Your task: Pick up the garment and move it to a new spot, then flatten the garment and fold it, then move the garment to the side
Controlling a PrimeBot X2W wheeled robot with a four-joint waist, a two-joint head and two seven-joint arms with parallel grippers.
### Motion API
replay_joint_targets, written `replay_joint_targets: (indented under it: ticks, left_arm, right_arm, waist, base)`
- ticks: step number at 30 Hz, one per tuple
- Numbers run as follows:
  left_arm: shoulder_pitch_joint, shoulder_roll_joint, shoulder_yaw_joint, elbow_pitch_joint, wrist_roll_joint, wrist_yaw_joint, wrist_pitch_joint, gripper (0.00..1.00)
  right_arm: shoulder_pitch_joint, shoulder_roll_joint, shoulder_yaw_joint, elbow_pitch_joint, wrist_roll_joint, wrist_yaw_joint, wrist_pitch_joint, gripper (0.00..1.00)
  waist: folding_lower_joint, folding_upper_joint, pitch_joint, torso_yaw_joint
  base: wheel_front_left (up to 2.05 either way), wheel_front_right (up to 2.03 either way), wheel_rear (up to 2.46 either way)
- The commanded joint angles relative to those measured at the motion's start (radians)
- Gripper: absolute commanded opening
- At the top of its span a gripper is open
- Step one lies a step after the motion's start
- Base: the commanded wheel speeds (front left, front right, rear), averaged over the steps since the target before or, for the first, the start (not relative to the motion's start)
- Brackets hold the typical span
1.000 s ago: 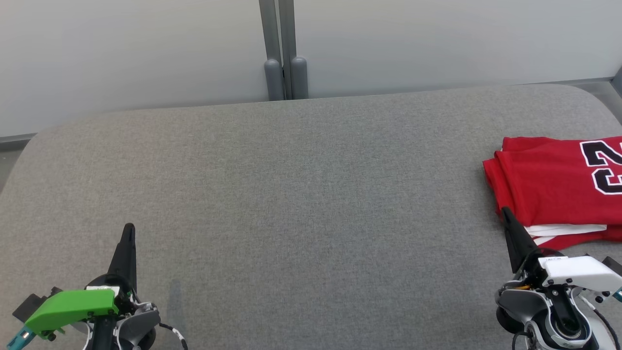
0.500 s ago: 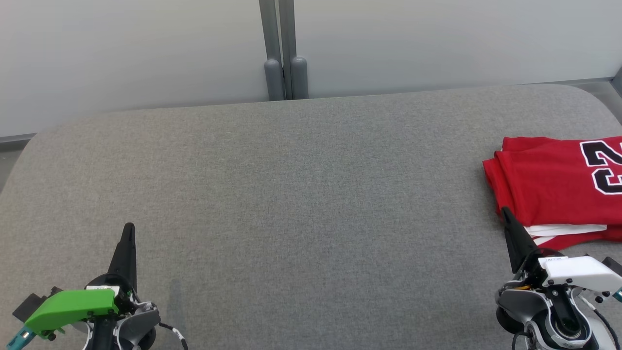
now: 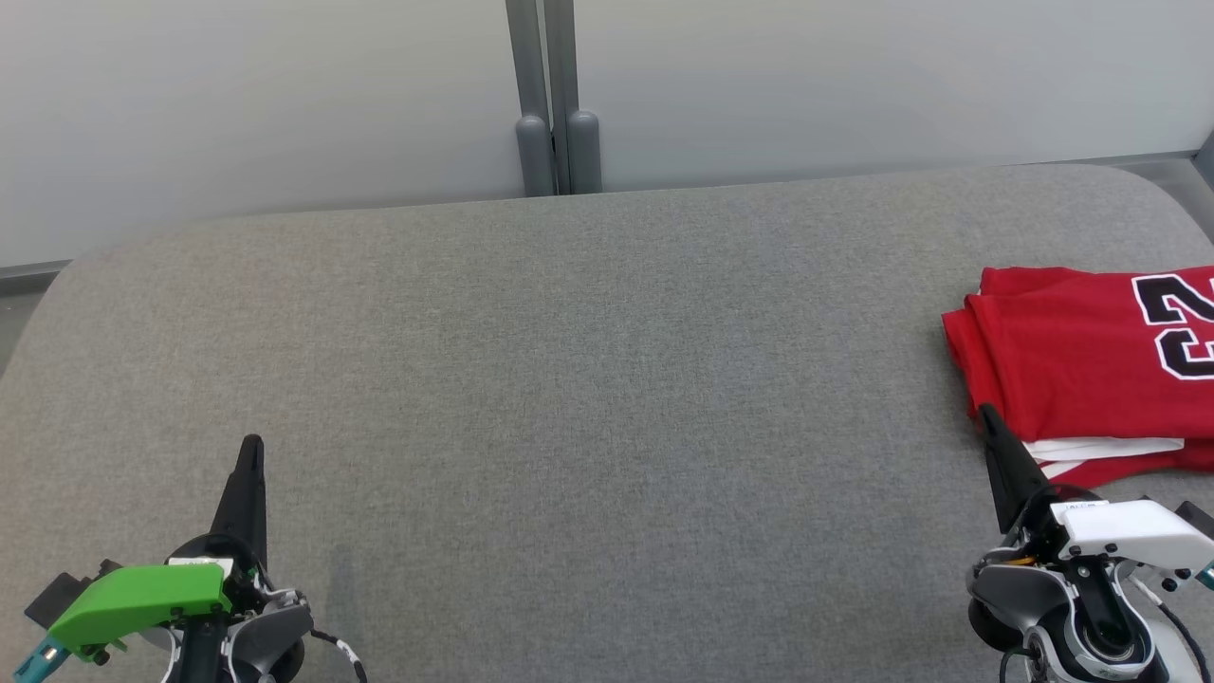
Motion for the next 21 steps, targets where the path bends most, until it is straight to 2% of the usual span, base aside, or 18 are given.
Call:
replay_joint_targets:
  ticks: [1,21]
  left_arm:
    - [-0.011,0.000,0.003,-0.002,-0.001,-0.004,0.003,0.00]
    - [-0.011,0.000,0.003,-0.002,-0.001,-0.004,0.003,0.00]
  right_arm:
    - [0.008,-0.001,-0.002,-0.005,0.007,0.000,0.003,0.00]
    - [0.008,-0.001,-0.002,-0.005,0.007,0.000,0.003,0.00]
  waist:
    - [0.0000,0.0000,0.000,0.000]
    - [0.0000,0.0000,0.000,0.000]
  base:
    - [0.00,0.00,0.00]
    - [0.00,0.00,0.00]
